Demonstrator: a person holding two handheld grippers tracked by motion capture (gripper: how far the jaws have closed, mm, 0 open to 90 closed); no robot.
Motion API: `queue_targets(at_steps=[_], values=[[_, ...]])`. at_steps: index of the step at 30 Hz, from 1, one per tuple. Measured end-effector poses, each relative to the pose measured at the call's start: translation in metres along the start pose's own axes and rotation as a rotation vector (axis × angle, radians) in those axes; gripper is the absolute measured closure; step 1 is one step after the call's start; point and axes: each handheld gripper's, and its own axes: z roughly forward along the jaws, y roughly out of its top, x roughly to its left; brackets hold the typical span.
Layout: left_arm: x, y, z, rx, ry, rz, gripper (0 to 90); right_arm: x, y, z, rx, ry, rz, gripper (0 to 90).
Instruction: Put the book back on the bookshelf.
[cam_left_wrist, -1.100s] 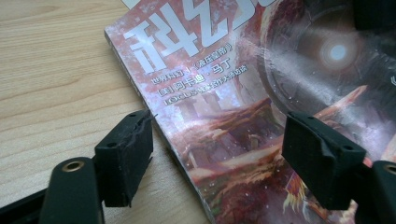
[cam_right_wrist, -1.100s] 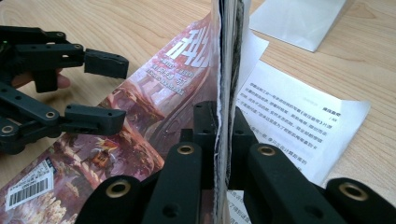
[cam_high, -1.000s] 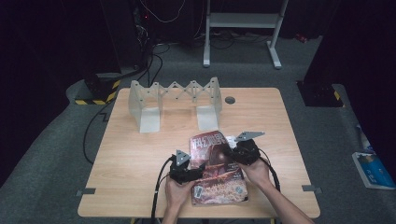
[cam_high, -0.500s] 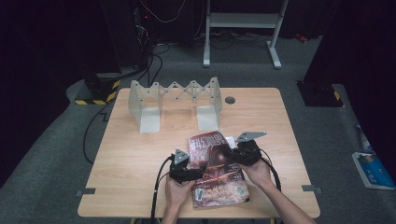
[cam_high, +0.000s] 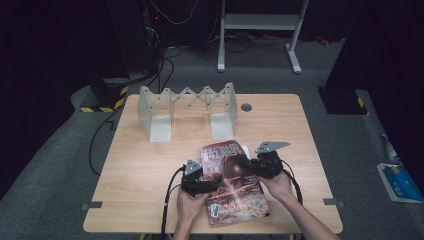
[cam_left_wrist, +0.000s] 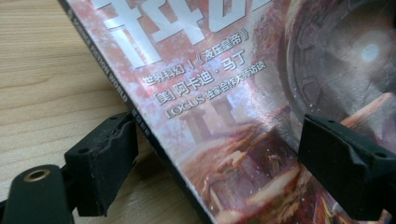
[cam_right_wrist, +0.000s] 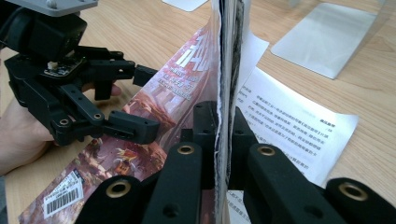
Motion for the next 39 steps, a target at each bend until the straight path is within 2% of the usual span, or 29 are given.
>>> queue_targets(at_steps=[7,10,15,19,22,26,32,39], values=[[0.001,0.0,0.0,0.005,-0.011,-0.009,13.2,0.003,0.0,0.002,-0.006,0.029,-0.013,86.6],[0.002,0.0,-0.001,0.013,-0.015,-0.026,14.9,0.002,0.0,0.003,-0.006,0.034,-0.016,86.5],[0.002,0.0,-0.007,0.014,0.0,-0.023,22.4,-0.001,-0.002,0.006,0.005,0.03,-0.008,86.4],[0.002,0.0,-0.009,0.004,0.018,0.001,30.7,-0.005,-0.005,0.01,0.019,0.026,0.007,86.3],[0.001,-0.001,-0.009,0.014,0.026,0.02,35.0,-0.007,-0.007,0.014,0.032,0.018,0.014,86.3],[0.001,-0.001,-0.009,0.023,0.02,0.024,40.3,-0.011,-0.011,0.02,0.04,0.011,0.029,86.3],[0.003,-0.002,-0.006,0.043,0.04,-0.009,48.1,-0.013,-0.014,0.028,0.065,-0.012,0.029,85.6],[0.002,-0.002,-0.006,0.049,0.06,-0.01,54.9,-0.017,-0.02,0.039,0.084,-0.058,0.043,80.8]])
